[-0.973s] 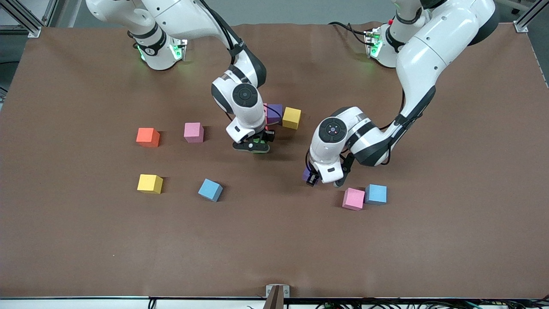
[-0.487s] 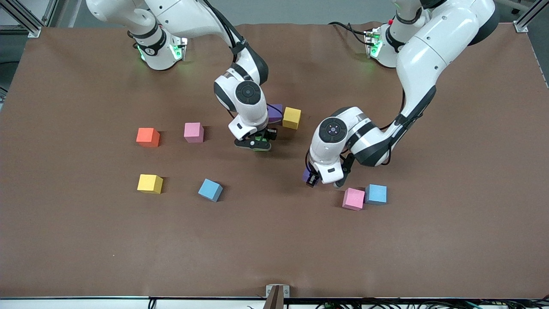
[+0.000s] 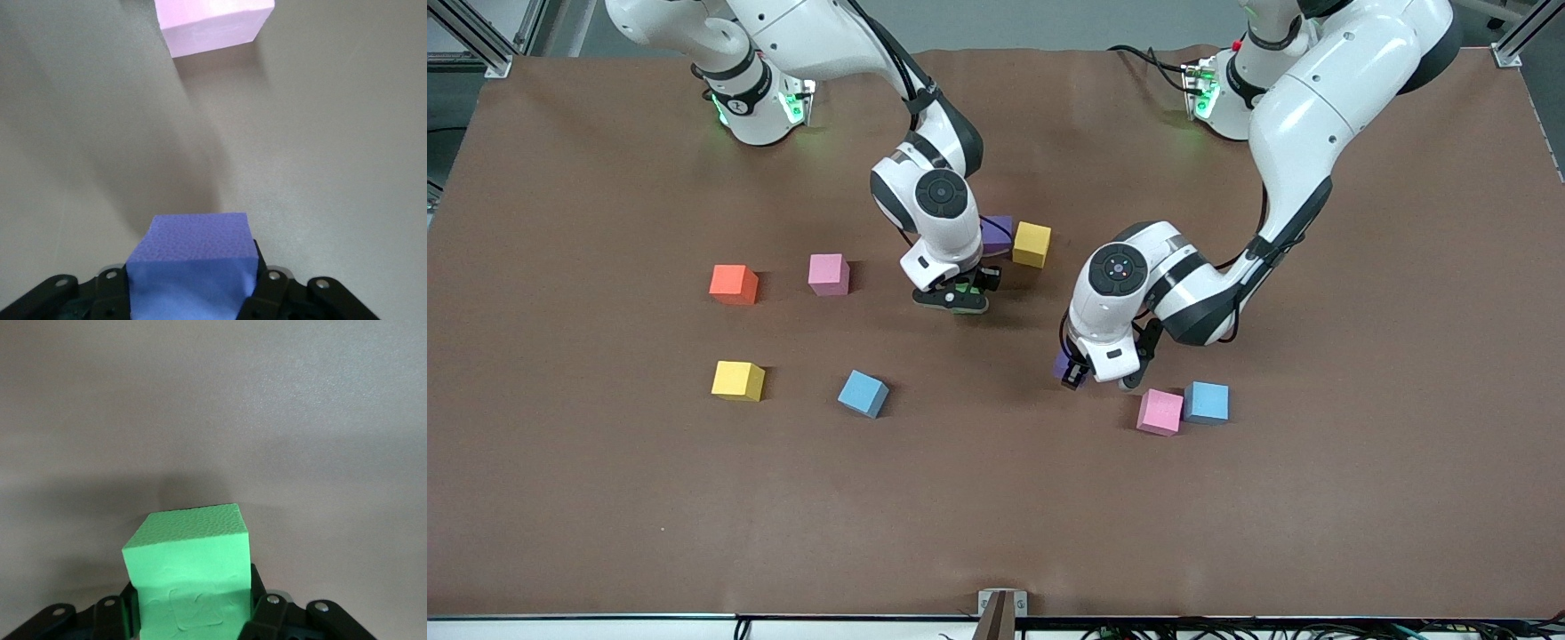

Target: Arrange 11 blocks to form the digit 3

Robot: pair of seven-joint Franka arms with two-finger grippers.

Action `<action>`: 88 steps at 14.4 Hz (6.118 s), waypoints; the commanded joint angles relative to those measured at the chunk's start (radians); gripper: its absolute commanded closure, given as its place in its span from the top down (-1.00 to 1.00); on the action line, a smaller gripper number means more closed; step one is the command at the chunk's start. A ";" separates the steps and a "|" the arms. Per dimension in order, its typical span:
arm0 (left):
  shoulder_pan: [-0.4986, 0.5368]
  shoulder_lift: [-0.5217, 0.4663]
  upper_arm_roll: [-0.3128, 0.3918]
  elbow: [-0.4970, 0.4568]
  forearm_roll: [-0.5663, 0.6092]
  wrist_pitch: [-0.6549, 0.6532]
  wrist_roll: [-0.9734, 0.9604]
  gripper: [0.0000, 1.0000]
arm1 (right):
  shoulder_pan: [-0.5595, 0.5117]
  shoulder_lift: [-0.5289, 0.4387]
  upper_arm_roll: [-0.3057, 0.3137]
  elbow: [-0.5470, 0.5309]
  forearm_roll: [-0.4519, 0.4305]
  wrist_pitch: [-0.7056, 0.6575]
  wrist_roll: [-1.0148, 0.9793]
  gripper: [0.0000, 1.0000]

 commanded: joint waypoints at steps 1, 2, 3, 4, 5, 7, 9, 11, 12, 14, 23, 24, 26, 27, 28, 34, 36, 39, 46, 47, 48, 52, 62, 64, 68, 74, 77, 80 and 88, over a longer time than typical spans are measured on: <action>-0.002 -0.021 -0.004 -0.001 0.013 -0.020 -0.023 -0.36 | 0.007 0.006 -0.005 0.005 0.008 -0.001 0.008 -0.99; -0.003 -0.020 -0.004 -0.001 0.013 -0.020 -0.023 -0.36 | 0.007 0.006 -0.005 0.005 0.006 -0.001 0.008 -0.99; -0.003 -0.020 -0.004 -0.001 0.013 -0.020 -0.023 -0.36 | 0.008 0.006 -0.005 0.005 0.006 -0.001 0.008 -0.99; -0.003 -0.020 -0.004 -0.001 0.013 -0.020 -0.023 -0.36 | 0.008 0.008 -0.005 0.005 0.008 -0.001 0.008 -0.99; -0.002 -0.021 -0.004 0.001 0.013 -0.020 -0.023 -0.35 | 0.008 0.009 -0.005 0.005 0.006 -0.001 0.008 -0.99; -0.002 -0.021 -0.004 0.001 0.013 -0.020 -0.023 -0.35 | 0.008 0.012 -0.005 0.005 0.006 0.001 0.007 -0.99; -0.002 -0.021 -0.004 0.001 0.013 -0.020 -0.023 -0.35 | 0.008 0.017 -0.005 0.005 0.006 0.002 0.007 -0.99; -0.002 -0.021 -0.004 0.001 0.012 -0.020 -0.025 -0.35 | 0.010 0.019 -0.005 0.006 0.006 0.004 0.007 -0.98; -0.002 -0.023 -0.004 0.001 0.012 -0.020 -0.025 -0.35 | 0.010 0.019 -0.005 0.006 0.006 0.004 0.005 -0.97; -0.003 -0.021 -0.004 0.001 0.010 -0.020 -0.026 -0.35 | 0.010 0.019 -0.005 0.008 0.005 0.002 0.000 -0.76; -0.006 -0.023 -0.004 0.001 0.010 -0.021 -0.096 -0.35 | 0.001 0.003 -0.005 0.029 0.002 -0.030 -0.004 1.00; -0.006 -0.023 -0.004 0.001 0.010 -0.020 -0.132 -0.35 | -0.002 -0.006 -0.005 0.032 0.003 -0.059 -0.006 1.00; -0.002 -0.031 -0.007 -0.007 0.010 -0.020 -0.224 -0.34 | -0.019 -0.047 -0.005 0.036 0.006 -0.093 -0.012 1.00; -0.003 -0.034 -0.010 -0.013 0.010 -0.020 -0.297 -0.34 | -0.038 -0.072 -0.007 0.029 0.006 -0.105 -0.015 1.00; -0.005 -0.034 -0.014 -0.021 0.012 -0.020 -0.380 -0.34 | -0.056 -0.089 -0.007 0.022 0.006 -0.110 -0.012 1.00; -0.097 -0.043 -0.023 -0.091 0.022 -0.041 -0.768 -0.34 | -0.195 -0.092 -0.063 0.017 -0.006 -0.124 0.007 1.00; -0.132 -0.038 -0.023 -0.091 0.022 -0.041 -0.856 -0.34 | -0.236 -0.080 -0.062 0.058 -0.005 -0.116 0.005 1.00; -0.175 -0.029 -0.023 -0.087 0.021 -0.040 -0.893 -0.31 | -0.268 0.001 -0.062 0.167 0.000 -0.130 0.002 1.00; -0.265 0.017 -0.005 -0.053 0.009 -0.031 -0.919 -0.28 | -0.338 0.082 -0.062 0.236 0.003 -0.137 -0.007 1.00; -0.267 0.026 -0.005 -0.050 0.007 -0.031 -0.919 -0.28 | -0.345 0.089 -0.062 0.236 -0.001 -0.136 -0.007 1.00; -0.269 0.031 -0.004 -0.050 0.007 -0.031 -0.919 -0.26 | -0.345 0.092 -0.062 0.236 -0.005 -0.133 -0.007 1.00; -0.279 0.048 -0.004 -0.028 0.007 -0.028 -0.920 -0.26 | -0.348 0.114 -0.062 0.238 0.003 -0.127 -0.007 1.00; -0.330 0.074 0.049 0.005 0.010 0.008 -0.913 -0.11 | -0.343 0.144 -0.060 0.273 0.003 -0.093 -0.007 0.65; -0.327 0.071 0.049 0.005 0.016 0.009 -0.907 0.54 | -0.340 0.146 -0.060 0.275 0.003 -0.093 -0.007 0.53; -0.310 0.045 0.046 0.012 0.007 0.006 -0.907 1.00 | -0.338 0.146 -0.060 0.273 -0.003 -0.093 -0.009 0.33; -0.292 -0.006 0.035 0.001 -0.048 -0.009 -0.850 1.00 | -0.326 0.143 -0.051 0.272 0.005 -0.090 -0.118 -0.94; -0.278 -0.020 0.015 -0.001 -0.082 -0.041 -0.812 1.00 | -0.271 0.138 -0.050 0.273 0.000 -0.087 -0.185 -0.94; -0.185 -0.029 -0.069 -0.008 -0.083 -0.089 -0.747 1.00 | -0.227 0.135 -0.050 0.275 0.000 -0.087 -0.282 -0.94; 0.185 -0.031 -0.267 0.001 -0.050 -0.244 -0.361 1.00 | -0.133 0.132 -0.048 0.276 0.003 -0.085 -0.282 -0.94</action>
